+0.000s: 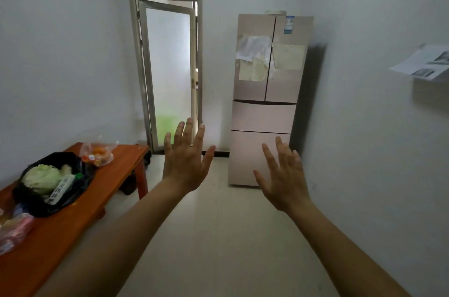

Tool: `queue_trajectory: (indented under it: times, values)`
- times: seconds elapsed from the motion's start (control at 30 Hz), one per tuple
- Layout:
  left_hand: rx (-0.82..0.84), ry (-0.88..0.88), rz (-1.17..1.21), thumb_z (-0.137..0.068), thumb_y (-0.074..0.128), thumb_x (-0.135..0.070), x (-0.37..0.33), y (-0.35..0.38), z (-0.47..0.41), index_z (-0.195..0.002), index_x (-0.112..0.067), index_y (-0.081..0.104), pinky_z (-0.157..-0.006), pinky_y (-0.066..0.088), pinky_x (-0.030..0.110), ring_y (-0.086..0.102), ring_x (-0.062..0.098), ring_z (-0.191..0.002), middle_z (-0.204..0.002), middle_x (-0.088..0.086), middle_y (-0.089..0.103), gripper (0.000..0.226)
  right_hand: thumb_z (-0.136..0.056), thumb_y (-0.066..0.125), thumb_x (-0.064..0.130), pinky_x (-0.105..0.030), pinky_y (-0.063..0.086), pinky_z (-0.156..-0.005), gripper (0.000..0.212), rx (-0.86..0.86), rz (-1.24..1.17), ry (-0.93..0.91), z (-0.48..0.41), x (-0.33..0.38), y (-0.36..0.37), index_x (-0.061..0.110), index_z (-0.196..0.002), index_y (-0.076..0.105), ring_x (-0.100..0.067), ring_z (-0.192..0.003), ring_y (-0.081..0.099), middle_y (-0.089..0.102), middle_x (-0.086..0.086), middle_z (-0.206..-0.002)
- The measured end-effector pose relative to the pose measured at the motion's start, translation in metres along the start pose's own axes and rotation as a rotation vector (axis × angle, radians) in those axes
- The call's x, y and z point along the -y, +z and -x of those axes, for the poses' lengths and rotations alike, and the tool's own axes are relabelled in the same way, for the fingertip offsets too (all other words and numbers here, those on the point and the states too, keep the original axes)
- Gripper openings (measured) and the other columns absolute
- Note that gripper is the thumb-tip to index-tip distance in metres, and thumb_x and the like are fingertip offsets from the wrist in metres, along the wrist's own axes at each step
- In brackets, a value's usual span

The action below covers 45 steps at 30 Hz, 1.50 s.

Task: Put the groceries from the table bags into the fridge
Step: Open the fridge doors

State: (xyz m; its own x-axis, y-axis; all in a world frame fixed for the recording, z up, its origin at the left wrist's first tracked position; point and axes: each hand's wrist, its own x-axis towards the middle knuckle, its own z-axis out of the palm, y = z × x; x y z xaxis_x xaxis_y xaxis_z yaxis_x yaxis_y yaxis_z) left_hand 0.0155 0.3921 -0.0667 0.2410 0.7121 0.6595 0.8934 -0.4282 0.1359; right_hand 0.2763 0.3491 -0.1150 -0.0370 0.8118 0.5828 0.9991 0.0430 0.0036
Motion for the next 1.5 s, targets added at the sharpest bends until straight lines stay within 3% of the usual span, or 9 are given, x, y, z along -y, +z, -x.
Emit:
queue_trajectory:
  times: [0.17,0.37,0.47,0.6,0.73,0.87,1.1,1.3,1.5]
  values:
    - [0.055,0.042,0.027,-0.098,0.015,-0.061,-0.012,0.092,-0.074,-0.153,-0.019,0.032,-0.118,0.015,0.058,0.016,0.033,-0.151,-0.163,0.014,0.021,0.072,-0.094,0.032,0.064,-0.057,0.027,-0.118,0.08,-0.023,0.018,0.098,-0.051,-0.067,0.045,0.019,-0.159,0.021,-0.038,-0.149,0.022,0.01,-0.019,-0.165]
    - [0.15,0.109,-0.001,-0.096,0.007,-0.065,-0.042,0.224,-0.155,-0.156,-0.023,0.024,-0.121,0.011,0.058,0.009,0.029,-0.153,-0.165,0.011,0.014,0.075,-0.092,0.027,0.067,-0.053,0.019,-0.121,0.083,-0.018,-0.033,0.216,-0.127,-0.157,0.135,0.019,-0.159,0.012,-0.037,-0.151,0.018,0.009,-0.019,-0.166]
    - [0.179,0.106,-0.032,-0.094,0.0,-0.068,-0.052,0.28,-0.205,-0.157,-0.023,0.021,-0.121,0.008,0.057,0.005,0.029,-0.154,-0.166,0.01,0.01,0.08,-0.091,0.029,0.067,-0.054,0.021,-0.12,0.084,0.021,-0.085,0.233,-0.182,-0.197,0.177,0.018,-0.157,0.012,-0.038,-0.149,0.022,0.013,-0.02,-0.165]
    - [0.16,0.094,-0.068,-0.094,0.005,-0.067,-0.058,0.332,-0.289,-0.157,-0.023,0.021,-0.12,0.001,0.052,0.003,0.028,-0.154,-0.166,0.009,0.009,0.079,-0.091,0.028,0.067,-0.052,0.025,-0.118,0.082,0.049,-0.117,0.193,-0.267,-0.246,0.216,0.019,-0.156,0.015,-0.037,-0.148,0.025,0.019,-0.02,-0.163]
    - [0.13,0.069,-0.076,-0.097,0.016,-0.062,-0.051,0.378,-0.355,-0.156,-0.021,0.026,-0.119,0.002,0.051,0.006,0.028,-0.153,-0.165,0.011,0.014,0.072,-0.092,0.027,0.067,-0.05,0.023,-0.121,0.082,0.058,-0.168,0.244,-0.338,-0.284,0.256,0.021,-0.158,0.014,-0.032,-0.151,0.021,0.015,-0.016,-0.165]
    - [0.14,0.047,-0.094,-0.097,0.019,-0.062,-0.037,0.441,-0.408,-0.155,-0.02,0.03,-0.118,0.004,0.054,0.008,0.03,-0.153,-0.165,0.012,0.016,0.072,-0.093,0.025,0.069,-0.049,0.02,-0.122,0.081,0.106,-0.151,0.177,-0.391,-0.316,0.309,0.024,-0.159,0.01,-0.031,-0.152,0.018,0.011,-0.013,-0.166]
    - [0.232,0.011,-0.099,-0.094,0.009,-0.066,-0.011,0.587,-0.505,-0.158,-0.022,0.017,-0.12,0.004,0.057,-0.002,0.03,-0.153,-0.166,0.013,0.004,0.078,-0.094,0.024,0.069,-0.049,0.017,-0.123,0.082,0.182,-0.101,0.183,-0.484,-0.372,0.431,0.022,-0.16,0.012,-0.03,-0.152,0.015,0.008,-0.014,-0.167]
    - [0.278,0.028,-0.082,-0.098,0.012,-0.063,0.006,0.693,-0.646,-0.158,-0.025,0.001,-0.121,-0.003,0.056,-0.015,0.028,-0.152,-0.166,0.01,-0.012,0.072,-0.098,0.031,0.066,-0.046,0.008,-0.125,0.082,0.239,-0.072,0.23,-0.619,-0.426,0.514,0.023,-0.16,0.0,-0.028,-0.155,0.0,-0.004,-0.012,-0.167]
    - [0.325,0.076,-0.039,-0.1,0.02,-0.06,0.0,0.777,-0.781,-0.159,-0.024,0.003,-0.122,-0.001,0.056,-0.013,0.028,-0.152,-0.166,0.01,-0.01,0.071,-0.1,0.038,0.058,-0.045,0.016,-0.124,0.077,0.214,-0.122,0.3,-0.719,-0.485,0.562,0.019,-0.16,0.008,-0.028,-0.154,0.007,0.005,-0.013,-0.167]
